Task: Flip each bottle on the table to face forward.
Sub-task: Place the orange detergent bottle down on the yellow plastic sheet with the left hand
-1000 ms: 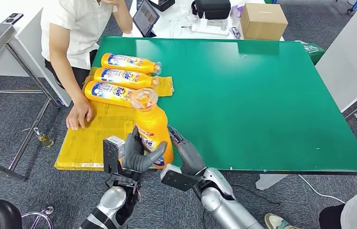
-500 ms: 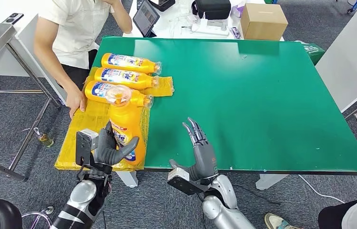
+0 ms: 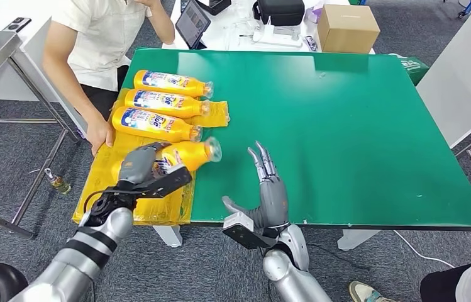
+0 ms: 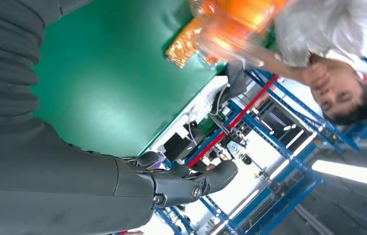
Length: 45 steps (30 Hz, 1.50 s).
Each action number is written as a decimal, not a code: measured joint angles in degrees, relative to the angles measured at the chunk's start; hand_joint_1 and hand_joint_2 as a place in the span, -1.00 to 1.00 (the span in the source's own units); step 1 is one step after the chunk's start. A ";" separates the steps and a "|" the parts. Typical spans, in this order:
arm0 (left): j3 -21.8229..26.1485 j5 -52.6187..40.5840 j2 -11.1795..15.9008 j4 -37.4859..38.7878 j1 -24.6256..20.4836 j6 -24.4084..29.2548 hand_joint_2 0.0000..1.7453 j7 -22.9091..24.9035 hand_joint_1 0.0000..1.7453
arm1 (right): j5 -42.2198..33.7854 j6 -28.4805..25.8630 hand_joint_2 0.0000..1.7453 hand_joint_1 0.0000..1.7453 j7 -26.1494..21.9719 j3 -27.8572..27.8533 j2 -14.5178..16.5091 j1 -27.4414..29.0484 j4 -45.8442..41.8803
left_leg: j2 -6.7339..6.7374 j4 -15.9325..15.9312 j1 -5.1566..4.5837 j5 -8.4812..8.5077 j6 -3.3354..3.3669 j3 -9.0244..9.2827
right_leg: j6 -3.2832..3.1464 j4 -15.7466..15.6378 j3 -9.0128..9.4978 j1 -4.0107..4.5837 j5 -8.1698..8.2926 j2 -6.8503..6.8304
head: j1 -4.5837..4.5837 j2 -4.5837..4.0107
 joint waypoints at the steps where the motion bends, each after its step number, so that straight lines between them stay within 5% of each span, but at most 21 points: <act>1: -0.76 -0.92 -0.19 2.36 -1.50 -2.48 1.00 -0.24 1.00 | -0.54 0.05 1.00 -1.00 0.00 0.00 0.04 0.02 -0.36 | 0.01 0.00 0.00 0.00 0.00 0.00 | 0.00 0.00 -0.01 0.00 0.00 0.00 | 0.00 0.00; 6: -3.77 -1.71 -2.62 12.49 -7.24 -8.52 1.00 -1.36 1.00 | -3.16 1.10 1.00 -1.00 -0.20 0.09 0.04 0.23 -1.04 | 0.00 0.01 -0.02 0.00 0.00 -0.02 | 0.01 0.00 0.00 -0.01 0.01 0.00 | 0.01 0.00; 13: -5.56 -0.47 -6.08 23.11 -12.82 -10.09 1.00 0.56 1.00 | -5.86 2.66 1.00 -1.00 -1.14 0.20 0.17 0.62 -1.01 | 0.00 0.00 -0.01 -0.01 0.00 -0.01 | 0.01 0.00 0.00 0.00 0.00 0.00 | -0.01 0.00; 14: -5.61 -0.20 -6.41 24.10 -13.24 -9.61 1.00 0.77 0.68 | -5.97 2.66 1.00 -1.00 -1.23 0.23 0.19 0.65 -1.00 | 0.01 0.00 -0.01 -0.01 0.00 0.00 | 0.01 0.00 0.01 0.00 0.00 0.01 | 0.00 0.00; 17: -5.75 0.12 -7.14 26.15 -13.97 -8.53 1.00 1.03 -0.82 | -6.09 2.66 1.00 -1.00 -1.31 0.33 0.19 0.80 -0.98 | 0.01 0.00 -0.01 -0.01 0.00 0.01 | 0.00 0.00 0.04 0.00 0.00 0.00 | 0.01 0.00; 18: -5.79 0.16 -7.30 26.61 -14.12 -8.35 1.00 1.04 -1.00 | -6.12 2.66 1.00 -1.00 -1.31 0.34 0.19 0.87 -0.98 | 0.01 0.00 -0.01 -0.01 0.00 0.01 | 0.00 0.00 0.04 0.00 0.00 0.00 | 0.01 0.00; 36: -7.74 -4.02 -7.70 18.33 -6.55 -2.93 1.00 1.27 -1.00 | -3.78 3.20 1.00 -1.00 -0.64 -0.75 -1.36 5.67 -2.14 | -0.02 0.00 -0.01 -0.05 -0.01 -0.01 | 0.01 0.00 0.05 0.00 -0.03 0.00 | 0.00 0.00; 45: -6.02 -3.67 -6.04 3.67 3.50 9.73 1.00 -1.69 -1.00 | -2.16 2.93 1.00 -1.00 -0.92 -2.16 -2.26 7.61 -3.43 | 0.00 0.00 -0.02 -0.08 -0.03 -0.04 | 0.01 0.00 0.03 0.00 -0.05 0.01 | -0.01 0.00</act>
